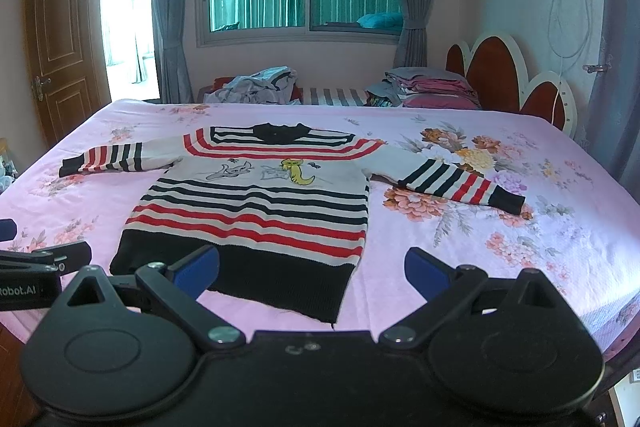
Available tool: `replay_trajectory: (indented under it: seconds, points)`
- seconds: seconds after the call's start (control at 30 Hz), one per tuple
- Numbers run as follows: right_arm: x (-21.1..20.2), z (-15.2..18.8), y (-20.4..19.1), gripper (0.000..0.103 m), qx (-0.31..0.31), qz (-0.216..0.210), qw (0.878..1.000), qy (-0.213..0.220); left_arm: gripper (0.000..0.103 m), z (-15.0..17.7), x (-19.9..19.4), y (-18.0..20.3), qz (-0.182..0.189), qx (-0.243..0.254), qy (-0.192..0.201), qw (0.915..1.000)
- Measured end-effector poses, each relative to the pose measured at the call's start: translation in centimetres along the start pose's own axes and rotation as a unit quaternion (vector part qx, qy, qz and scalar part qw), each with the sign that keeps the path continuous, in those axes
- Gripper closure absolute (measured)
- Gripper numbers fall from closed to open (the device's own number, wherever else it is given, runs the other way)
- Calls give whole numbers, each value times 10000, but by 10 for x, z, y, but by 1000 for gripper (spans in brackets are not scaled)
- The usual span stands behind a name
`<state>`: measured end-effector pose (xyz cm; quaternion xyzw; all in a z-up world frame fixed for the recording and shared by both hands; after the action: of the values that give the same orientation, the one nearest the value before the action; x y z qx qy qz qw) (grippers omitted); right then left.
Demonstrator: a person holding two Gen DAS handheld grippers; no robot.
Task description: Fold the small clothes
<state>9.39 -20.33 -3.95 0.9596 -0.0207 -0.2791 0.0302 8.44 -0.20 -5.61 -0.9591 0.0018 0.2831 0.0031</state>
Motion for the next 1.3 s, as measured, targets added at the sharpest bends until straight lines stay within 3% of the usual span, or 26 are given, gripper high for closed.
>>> replay_trajectory:
  seconds: [0.93,1.3]
  points:
    - [1,4,2,3,24,9,10000,-47,0,4,5,-1,77,-156,-13,9998]
    - [40,-6,21,1,129,256,9995,-153,0,-15,39,4,286,-267,-116,9992]
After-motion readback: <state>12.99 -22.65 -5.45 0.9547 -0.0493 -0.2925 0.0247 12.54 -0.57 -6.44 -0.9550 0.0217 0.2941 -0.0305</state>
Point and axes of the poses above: each gripper's, at about its wrist camera, not at the fingertips, and x roughly the way its jaws point, y to its right, z to its underside, the point moved 10 cm from there along x, roughly the way its jaws point, and after that the axes turned 2 degrees about -x, right-handed, at the moved point
